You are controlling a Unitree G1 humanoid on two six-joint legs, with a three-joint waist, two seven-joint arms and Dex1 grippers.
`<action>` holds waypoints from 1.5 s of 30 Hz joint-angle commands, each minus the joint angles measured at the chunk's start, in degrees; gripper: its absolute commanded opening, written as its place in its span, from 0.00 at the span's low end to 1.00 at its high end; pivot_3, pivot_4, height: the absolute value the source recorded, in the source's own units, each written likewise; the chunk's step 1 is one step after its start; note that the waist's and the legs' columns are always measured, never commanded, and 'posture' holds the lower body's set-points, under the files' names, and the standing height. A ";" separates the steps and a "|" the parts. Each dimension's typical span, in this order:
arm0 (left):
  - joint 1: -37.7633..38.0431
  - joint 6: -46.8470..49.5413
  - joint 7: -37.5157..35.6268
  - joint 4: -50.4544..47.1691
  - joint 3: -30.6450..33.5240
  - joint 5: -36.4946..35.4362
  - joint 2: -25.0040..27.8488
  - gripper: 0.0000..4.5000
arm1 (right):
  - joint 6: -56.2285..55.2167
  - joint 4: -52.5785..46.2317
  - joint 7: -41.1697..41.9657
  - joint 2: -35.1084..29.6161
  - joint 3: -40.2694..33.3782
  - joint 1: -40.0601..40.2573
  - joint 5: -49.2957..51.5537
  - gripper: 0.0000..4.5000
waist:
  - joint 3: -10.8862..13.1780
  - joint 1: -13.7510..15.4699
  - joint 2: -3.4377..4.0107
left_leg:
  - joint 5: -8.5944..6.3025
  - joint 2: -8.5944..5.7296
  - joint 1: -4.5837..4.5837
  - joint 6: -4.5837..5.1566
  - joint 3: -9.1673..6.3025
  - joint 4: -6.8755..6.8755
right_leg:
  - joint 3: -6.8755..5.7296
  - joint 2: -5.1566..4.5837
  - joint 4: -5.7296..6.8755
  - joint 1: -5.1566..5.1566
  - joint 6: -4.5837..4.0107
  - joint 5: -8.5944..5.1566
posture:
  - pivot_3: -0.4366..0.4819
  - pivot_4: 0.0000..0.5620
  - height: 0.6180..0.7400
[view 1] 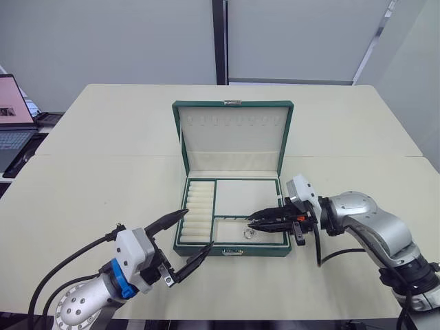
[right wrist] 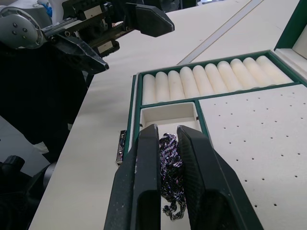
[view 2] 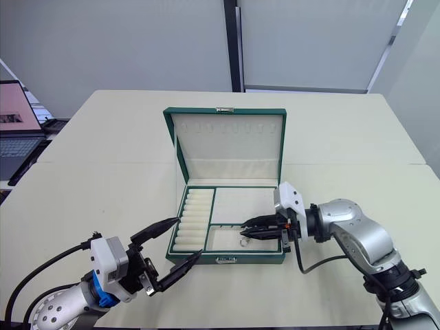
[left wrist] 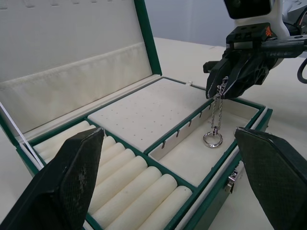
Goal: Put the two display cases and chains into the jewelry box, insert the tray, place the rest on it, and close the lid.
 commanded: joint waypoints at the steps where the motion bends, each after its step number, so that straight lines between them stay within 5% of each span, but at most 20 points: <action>1: -0.31 -0.98 0.76 -1.23 -0.69 0.32 -0.12 1.00 | -0.61 -1.27 1.35 -0.16 0.28 -0.69 -0.20 0.15 | 0.00 0.00 0.00 | 0.00 0.00 0.00 0.00 0.00 0.00 | 0.00 0.00 0.00 0.00 0.00 0.00 | 0.48 0.27 1.00; 16: -1.77 -0.97 1.82 -0.55 -0.76 0.30 0.58 1.00 | 3.20 -3.02 1.18 -0.76 -4.62 -0.67 3.94 1.00 | 0.02 0.01 0.01 | 0.00 0.00 0.00 0.00 0.00 -0.01 | 0.01 0.00 0.00 -0.01 0.00 0.00 | 0.48 0.27 1.00; 31: -4.40 6.23 8.30 10.19 19.06 -6.04 2.84 1.00 | -0.06 2.88 -5.20 -7.46 -26.24 13.03 3.91 1.00 | 0.07 0.01 -0.03 | -0.07 0.00 -0.01 0.13 0.07 -0.01 | 0.01 0.00 0.01 -0.02 0.00 0.00 | 0.48 0.27 1.00; 38: -9.87 3.95 12.67 24.37 25.08 -4.07 1.95 1.00 | -7.85 11.34 -14.63 -2.43 -34.27 16.83 -0.13 1.00 | 0.08 -0.07 -0.06 | -0.06 0.00 0.00 0.11 0.08 -0.01 | 0.01 0.01 0.05 -0.04 0.00 0.00 | 0.48 0.27 1.00; 45: -11.48 1.33 14.51 30.02 23.79 -1.24 -0.59 1.00 | -18.05 23.90 -19.07 2.43 -34.65 15.85 -5.54 1.00 | 0.08 -0.14 -0.04 | 0.04 0.00 0.01 -0.08 0.13 -0.01 | 0.07 0.00 0.15 -0.11 0.00 0.00 | 0.48 0.27 1.00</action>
